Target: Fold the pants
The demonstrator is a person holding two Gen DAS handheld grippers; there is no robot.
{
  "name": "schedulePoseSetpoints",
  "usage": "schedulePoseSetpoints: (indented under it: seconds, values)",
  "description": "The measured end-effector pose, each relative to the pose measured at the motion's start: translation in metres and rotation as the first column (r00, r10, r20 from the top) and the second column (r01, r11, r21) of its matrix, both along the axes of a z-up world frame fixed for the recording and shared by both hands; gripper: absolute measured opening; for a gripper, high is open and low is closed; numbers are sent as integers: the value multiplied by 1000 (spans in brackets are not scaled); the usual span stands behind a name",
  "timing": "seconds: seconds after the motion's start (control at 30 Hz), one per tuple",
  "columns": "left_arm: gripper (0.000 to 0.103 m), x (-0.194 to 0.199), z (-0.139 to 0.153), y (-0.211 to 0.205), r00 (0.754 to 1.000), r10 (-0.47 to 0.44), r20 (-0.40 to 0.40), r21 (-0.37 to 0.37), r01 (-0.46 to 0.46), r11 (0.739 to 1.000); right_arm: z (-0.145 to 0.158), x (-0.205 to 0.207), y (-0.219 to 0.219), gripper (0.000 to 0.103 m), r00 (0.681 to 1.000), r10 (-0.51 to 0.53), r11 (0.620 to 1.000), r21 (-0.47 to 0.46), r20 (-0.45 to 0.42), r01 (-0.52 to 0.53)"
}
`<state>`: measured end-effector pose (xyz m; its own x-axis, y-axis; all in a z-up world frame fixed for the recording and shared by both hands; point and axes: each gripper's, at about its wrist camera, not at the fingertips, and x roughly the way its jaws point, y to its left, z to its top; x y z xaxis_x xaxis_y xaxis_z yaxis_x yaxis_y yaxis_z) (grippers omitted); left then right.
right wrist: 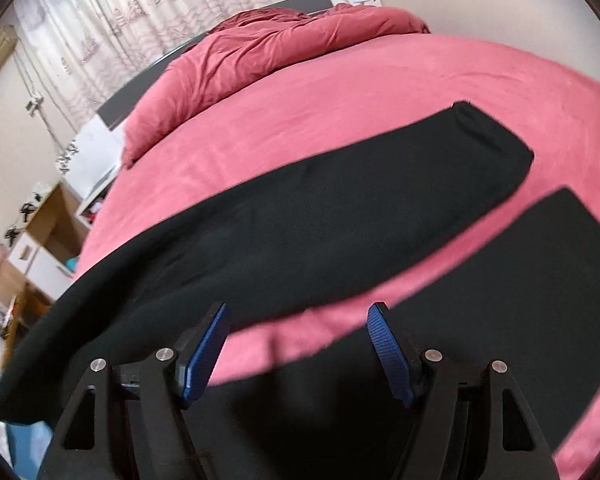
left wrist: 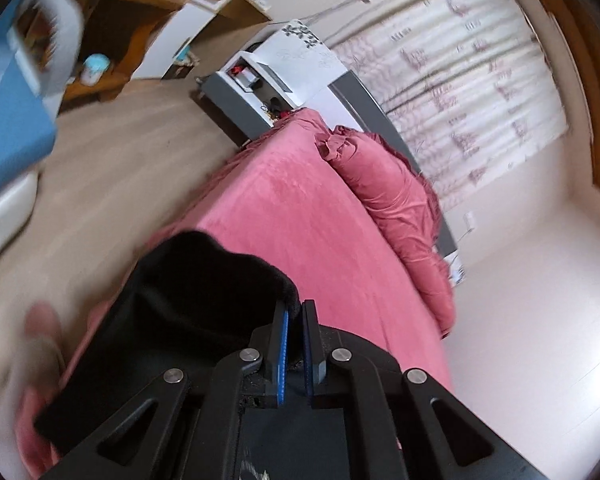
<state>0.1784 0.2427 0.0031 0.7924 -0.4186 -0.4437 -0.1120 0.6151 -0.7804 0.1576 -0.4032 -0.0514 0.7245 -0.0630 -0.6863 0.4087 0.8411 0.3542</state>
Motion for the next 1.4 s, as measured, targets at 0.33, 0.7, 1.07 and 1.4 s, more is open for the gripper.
schedulePoseSetpoints:
  seconds: [0.33, 0.7, 1.07, 1.4]
  values:
    - [5, -82, -64, 17, 996, 44, -83, -180, -59, 982, 4, -47, 45, 76, 998, 43, 988, 147, 47, -49]
    - [5, -108, -102, 18, 986, 30, -162, -176, -58, 983, 33, 56, 59, 81, 992, 117, 982, 154, -49, -109]
    - [5, -112, -112, 20, 983, 24, -185, -170, -56, 984, 9, 138, 34, 10, 973, 67, 970, 244, -220, -11]
    - [5, -93, -87, 49, 992, 71, -102, -218, -92, 972, 73, -10, 35, 9, 976, 134, 954, 246, 172, -174]
